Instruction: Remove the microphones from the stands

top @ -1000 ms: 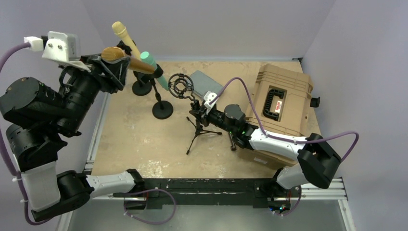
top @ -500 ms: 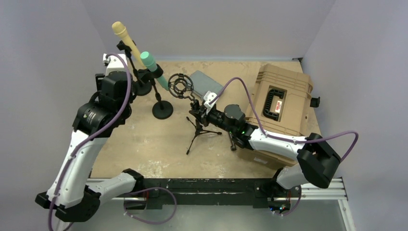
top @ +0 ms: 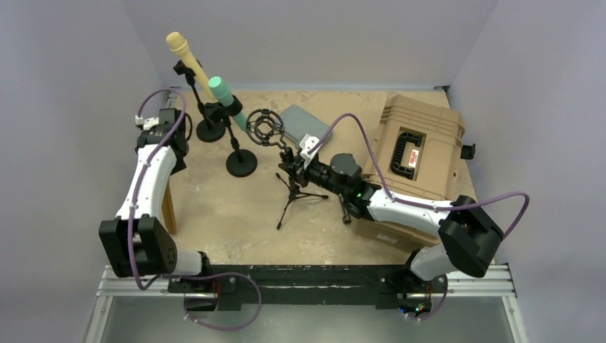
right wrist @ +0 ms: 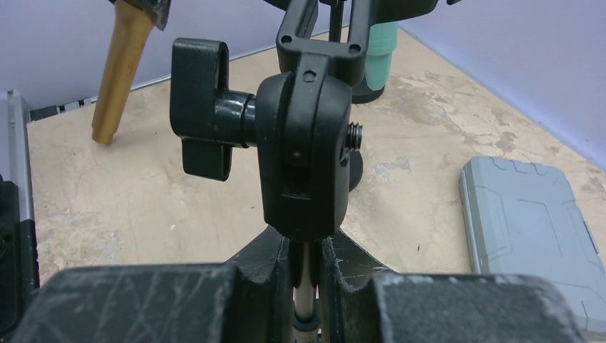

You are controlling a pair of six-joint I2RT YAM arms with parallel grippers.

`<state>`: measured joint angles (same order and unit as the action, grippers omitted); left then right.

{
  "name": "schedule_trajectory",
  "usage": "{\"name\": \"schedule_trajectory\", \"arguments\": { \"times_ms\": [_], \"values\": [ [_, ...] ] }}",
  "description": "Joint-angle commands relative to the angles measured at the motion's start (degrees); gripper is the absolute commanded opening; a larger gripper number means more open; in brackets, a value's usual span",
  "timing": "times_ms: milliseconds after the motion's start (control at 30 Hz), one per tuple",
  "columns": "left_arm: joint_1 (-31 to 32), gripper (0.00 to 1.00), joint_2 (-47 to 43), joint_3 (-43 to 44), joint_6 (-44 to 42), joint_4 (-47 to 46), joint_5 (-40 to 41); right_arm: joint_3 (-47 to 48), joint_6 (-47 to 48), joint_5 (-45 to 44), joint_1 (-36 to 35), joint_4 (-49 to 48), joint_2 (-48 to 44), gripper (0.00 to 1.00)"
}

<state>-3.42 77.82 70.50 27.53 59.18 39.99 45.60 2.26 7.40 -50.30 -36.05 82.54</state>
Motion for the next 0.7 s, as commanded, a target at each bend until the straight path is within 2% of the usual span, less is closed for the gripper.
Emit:
{"name": "schedule_trajectory", "arguments": {
  "times_ms": [0, 200, 300, 533, 667],
  "values": [
    [-5.86, 0.00, 4.33, 1.50, 6.15, 0.23, -4.86, -0.70, 4.07, 0.91, 0.12, 9.89, 3.28, 0.00],
    [-6.38, 0.00, 13.37, 2.16, 5.57, -1.59, -0.18, -1.22, 3.98, 1.23, 0.12, 9.81, 2.25, 0.00],
    [-7.10, 0.00, 17.28, 3.64, 5.31, -1.36, -2.67, -1.30, 4.07, 1.01, 0.19, 9.82, 2.03, 0.00],
    [-7.57, 0.00, 25.44, 4.49, -0.62, -4.55, -0.75, -1.23, 3.98, 0.95, 0.12, 9.75, 2.44, 0.00],
    [-7.67, 0.00, 28.19, 4.84, -1.58, -4.63, -4.61, -1.37, 3.98, 0.86, 0.13, 9.70, 2.43, 0.00]
  ]
}}
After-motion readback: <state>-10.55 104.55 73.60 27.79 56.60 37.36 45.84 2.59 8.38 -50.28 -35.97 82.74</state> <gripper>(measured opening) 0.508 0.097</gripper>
